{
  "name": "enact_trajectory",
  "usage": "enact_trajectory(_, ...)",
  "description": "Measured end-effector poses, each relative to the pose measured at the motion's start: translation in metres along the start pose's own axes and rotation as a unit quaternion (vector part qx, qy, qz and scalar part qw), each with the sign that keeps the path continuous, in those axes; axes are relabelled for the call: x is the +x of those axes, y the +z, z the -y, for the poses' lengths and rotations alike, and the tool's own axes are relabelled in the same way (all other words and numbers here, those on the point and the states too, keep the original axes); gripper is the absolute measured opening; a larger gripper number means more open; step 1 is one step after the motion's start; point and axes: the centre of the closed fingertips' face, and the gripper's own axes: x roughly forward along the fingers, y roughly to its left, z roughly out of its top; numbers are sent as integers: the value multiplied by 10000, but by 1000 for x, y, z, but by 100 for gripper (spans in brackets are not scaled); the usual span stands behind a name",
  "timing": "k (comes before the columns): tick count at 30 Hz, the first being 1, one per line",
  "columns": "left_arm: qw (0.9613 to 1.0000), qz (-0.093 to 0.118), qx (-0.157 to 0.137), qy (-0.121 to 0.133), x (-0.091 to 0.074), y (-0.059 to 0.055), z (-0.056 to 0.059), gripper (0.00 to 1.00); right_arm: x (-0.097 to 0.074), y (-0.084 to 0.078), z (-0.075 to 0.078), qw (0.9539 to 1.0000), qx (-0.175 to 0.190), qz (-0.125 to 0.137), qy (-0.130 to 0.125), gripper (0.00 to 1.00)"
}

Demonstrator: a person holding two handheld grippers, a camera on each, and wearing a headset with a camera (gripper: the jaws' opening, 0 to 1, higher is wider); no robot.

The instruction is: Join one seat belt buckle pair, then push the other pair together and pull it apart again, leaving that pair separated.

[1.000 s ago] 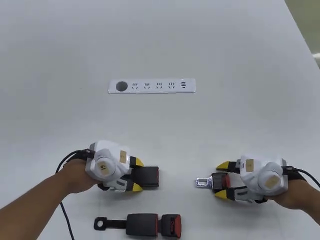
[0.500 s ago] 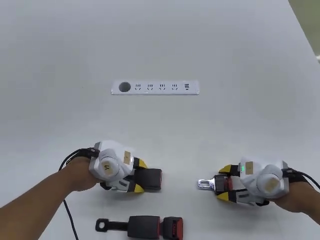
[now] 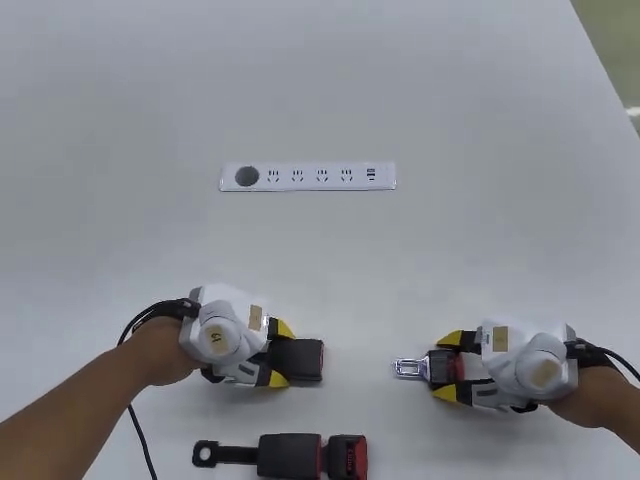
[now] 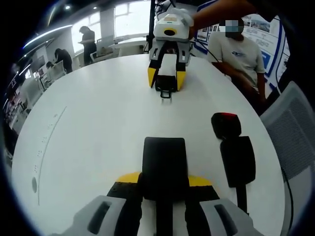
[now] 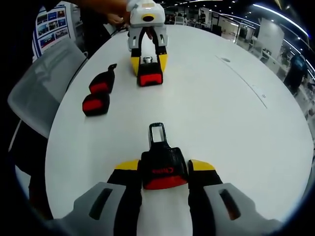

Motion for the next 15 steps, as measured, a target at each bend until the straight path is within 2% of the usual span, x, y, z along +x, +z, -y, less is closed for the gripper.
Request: enact_trajectory(15, 10000, -11, -37, 0, 2, 2, -2, 33, 16, 23, 1, 9995, 116, 283, -69, 35)
